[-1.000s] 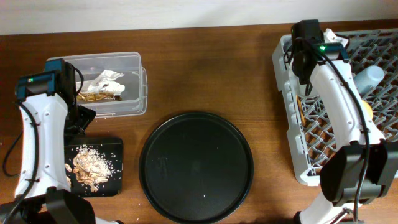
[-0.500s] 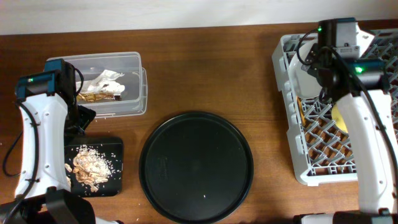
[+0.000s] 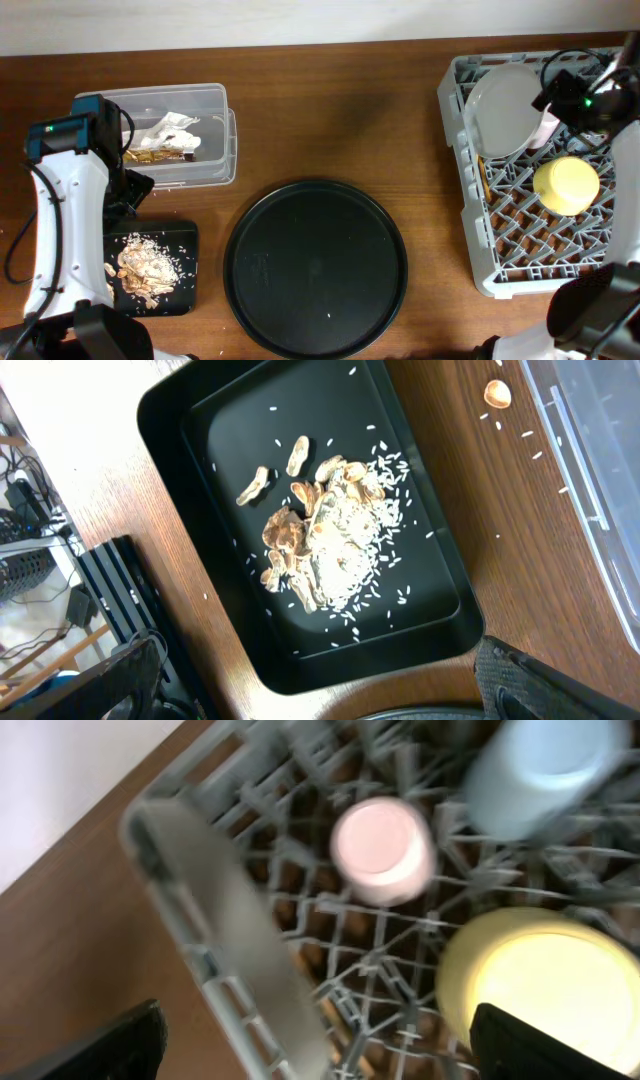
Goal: Sort waste into correct bins and load items into the dishwasher rack
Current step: 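Lower the plate upright into the rack's back left area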
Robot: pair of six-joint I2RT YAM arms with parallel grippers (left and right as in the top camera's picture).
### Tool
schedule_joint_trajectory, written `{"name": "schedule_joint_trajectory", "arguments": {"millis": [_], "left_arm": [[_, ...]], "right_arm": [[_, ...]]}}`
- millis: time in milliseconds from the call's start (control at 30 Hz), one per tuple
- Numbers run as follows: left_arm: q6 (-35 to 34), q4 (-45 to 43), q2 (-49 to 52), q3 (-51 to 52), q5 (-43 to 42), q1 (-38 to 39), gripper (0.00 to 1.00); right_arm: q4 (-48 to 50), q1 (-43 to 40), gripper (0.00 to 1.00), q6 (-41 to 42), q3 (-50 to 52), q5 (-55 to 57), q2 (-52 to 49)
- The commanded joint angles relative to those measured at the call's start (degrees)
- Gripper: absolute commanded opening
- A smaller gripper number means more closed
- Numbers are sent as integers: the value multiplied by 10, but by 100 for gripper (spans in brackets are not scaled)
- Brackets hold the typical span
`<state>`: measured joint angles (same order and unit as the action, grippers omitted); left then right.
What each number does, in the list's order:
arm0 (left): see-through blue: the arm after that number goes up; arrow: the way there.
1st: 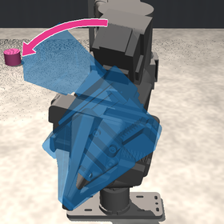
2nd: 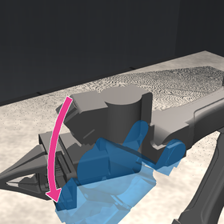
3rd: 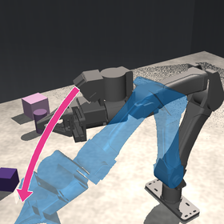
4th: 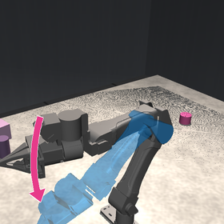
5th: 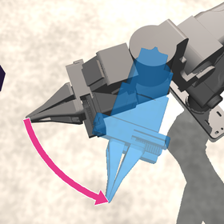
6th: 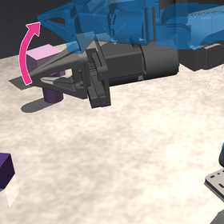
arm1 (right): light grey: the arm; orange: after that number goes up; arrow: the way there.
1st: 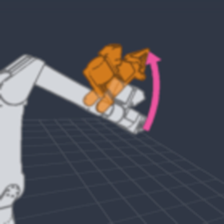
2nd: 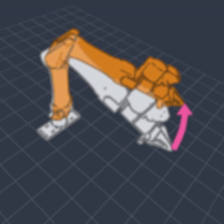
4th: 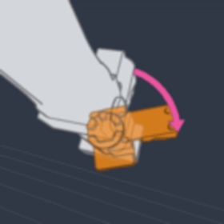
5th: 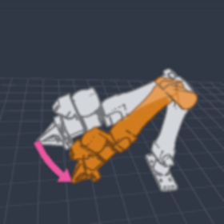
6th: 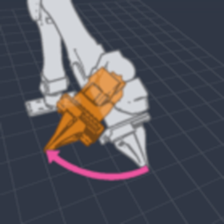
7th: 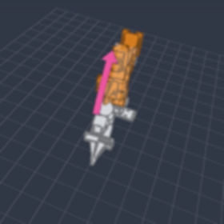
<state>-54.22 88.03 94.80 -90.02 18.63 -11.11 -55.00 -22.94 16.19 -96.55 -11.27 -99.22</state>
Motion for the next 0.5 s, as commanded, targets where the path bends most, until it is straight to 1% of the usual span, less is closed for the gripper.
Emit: {"name": "schedule_joint_trajectory", "arguments": {"millis": [0, 33, 67, 133, 167, 233, 300, 333, 400, 467], "left_arm": [[-2, 1, -12, -10, 2, -2, 99], [-2, 1, -12, -10, 2, -2, 99], [-2, 1, -12, -10, 2, -2, 99], [-2, 1, -12, -10, 2, -2, 99], [-2, 1, -12, -10, 2, -2, 100], [-2, 1, -12, -10, 2, -2, 99], [-2, 1, -12, -10, 2, -2, 99], [-2, 1, -12, -10, 2, -2, 99], [-2, 1, -12, -10, 2, -2, 99], [-2, 1, -12, -10, 2, -2, 100]], "right_arm": [[0, 6, 97, -57, -1, -100, -31], [0, 9, 97, -57, -1, -100, -37], [0, 10, 94, -57, -1, -100, -43], [0, 13, 83, -59, -1, -100, -51], [-3, 16, 72, -59, -1, -99, -58], [-5, 16, 64, -59, -1, -99, -61], [-6, 16, 50, -59, -1, -99, -61], [-6, 16, 45, -59, -1, -99, -60], [-6, 15, 41, -59, -1, -92, -58], [-6, 15, 40, -60, -2, -84, -53]]}}
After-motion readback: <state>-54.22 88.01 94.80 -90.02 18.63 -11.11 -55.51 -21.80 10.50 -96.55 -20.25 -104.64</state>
